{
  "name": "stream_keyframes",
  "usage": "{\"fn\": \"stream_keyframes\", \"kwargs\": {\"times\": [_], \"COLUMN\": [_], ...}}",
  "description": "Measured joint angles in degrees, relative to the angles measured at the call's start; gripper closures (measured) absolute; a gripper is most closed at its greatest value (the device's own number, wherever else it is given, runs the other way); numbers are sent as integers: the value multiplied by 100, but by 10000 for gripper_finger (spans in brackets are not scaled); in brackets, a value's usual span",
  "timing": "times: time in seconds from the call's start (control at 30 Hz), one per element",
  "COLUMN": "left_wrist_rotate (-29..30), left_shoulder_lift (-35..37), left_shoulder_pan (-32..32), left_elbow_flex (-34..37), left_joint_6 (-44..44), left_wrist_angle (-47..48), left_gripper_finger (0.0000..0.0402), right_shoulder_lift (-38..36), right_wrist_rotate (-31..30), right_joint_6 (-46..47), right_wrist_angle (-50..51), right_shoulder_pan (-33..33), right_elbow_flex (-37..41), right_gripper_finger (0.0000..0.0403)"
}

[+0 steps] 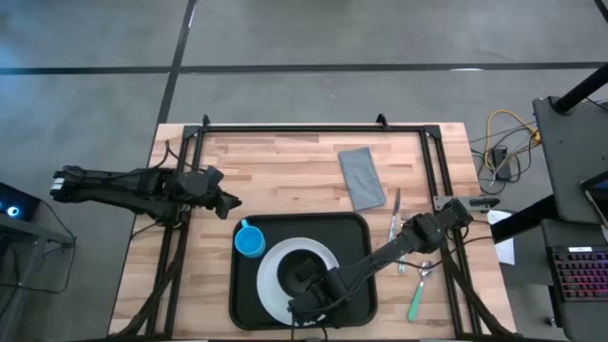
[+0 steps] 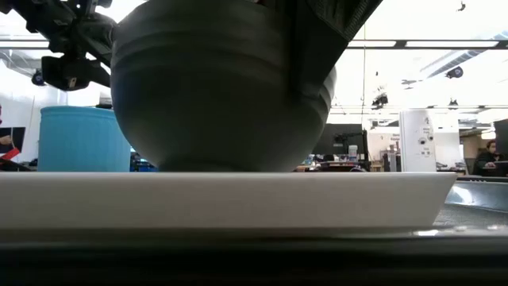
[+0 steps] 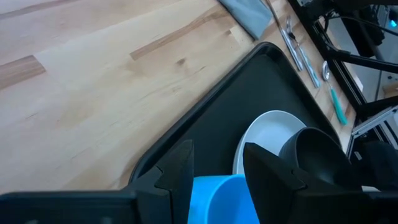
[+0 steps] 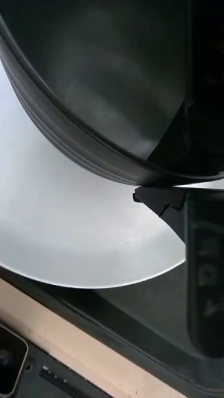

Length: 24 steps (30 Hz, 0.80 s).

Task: Set up tray
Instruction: Put the black bowl on the white plate

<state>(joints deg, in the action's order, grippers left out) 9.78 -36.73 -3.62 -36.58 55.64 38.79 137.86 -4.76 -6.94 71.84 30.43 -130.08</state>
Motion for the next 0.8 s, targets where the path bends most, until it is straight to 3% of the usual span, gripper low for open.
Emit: {"fn": "stream_keyframes", "kwargs": {"times": [0.3, 0.57, 0.8], "left_wrist_rotate": [20, 22, 24], "left_shoulder_lift": [0, 0, -2], "left_shoulder_pan": [0, 0, 0], "left_elbow_flex": [31, 33, 33], "left_joint_6": [-2, 0, 0], "left_wrist_angle": [-2, -1, -3], "left_gripper_finger": [282, 282, 282], "right_shoulder_lift": [0, -76, -151], "right_wrist_rotate": [-18, -995, -1103], "right_joint_6": [824, 948, 1144], "right_wrist_angle": [-39, -66, -106], "right_shoulder_pan": [5, 73, 98], "right_elbow_flex": [0, -160, -477], "right_gripper_finger": [363, 307, 280]}}
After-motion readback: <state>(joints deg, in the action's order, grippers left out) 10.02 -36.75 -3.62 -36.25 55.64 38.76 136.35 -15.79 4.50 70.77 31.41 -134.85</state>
